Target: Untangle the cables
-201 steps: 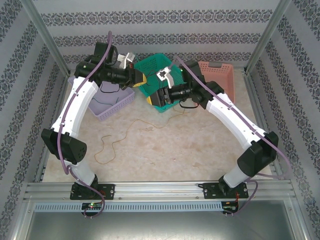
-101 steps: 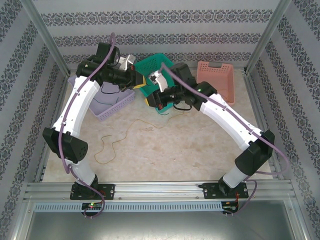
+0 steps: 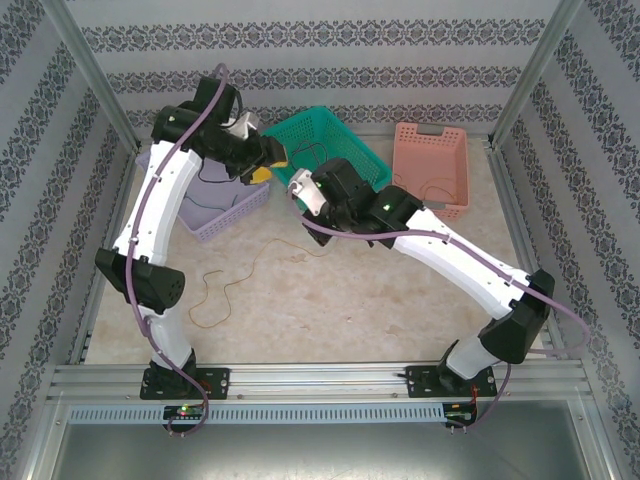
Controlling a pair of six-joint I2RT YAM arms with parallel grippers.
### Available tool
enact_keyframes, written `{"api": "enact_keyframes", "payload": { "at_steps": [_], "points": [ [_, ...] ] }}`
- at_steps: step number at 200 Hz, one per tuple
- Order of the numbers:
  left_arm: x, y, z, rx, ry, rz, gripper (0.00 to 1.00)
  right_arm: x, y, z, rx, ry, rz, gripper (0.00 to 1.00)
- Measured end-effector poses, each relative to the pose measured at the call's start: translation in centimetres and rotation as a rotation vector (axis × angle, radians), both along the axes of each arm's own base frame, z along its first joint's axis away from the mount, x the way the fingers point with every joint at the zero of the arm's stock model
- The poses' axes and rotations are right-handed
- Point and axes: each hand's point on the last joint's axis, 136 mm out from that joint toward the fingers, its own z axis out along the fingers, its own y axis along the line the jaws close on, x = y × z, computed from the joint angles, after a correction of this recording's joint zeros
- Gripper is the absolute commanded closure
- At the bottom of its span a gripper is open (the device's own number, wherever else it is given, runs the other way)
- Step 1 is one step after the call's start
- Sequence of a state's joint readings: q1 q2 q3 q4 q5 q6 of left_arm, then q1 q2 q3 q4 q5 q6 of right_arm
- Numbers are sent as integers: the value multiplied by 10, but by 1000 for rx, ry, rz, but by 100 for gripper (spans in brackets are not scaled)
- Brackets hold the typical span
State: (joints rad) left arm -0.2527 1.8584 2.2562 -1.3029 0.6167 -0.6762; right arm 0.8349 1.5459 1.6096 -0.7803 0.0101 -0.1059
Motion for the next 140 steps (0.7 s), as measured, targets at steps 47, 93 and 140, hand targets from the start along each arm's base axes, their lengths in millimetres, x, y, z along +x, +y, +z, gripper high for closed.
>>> {"api": "enact_keyframes", "payload": {
  "at_steps": [47,93,140],
  "points": [
    [-18,19,33,-4,-93,110,49,5,-17,-4,48,94,-6,100],
    [-60,-10,19,-96,-54,80,49,1,-15,-1,126,167,18,100],
    [-62,-49,-17,-114,7,40,61,-9,-4,5,200,227,47,100]
  ]
}}
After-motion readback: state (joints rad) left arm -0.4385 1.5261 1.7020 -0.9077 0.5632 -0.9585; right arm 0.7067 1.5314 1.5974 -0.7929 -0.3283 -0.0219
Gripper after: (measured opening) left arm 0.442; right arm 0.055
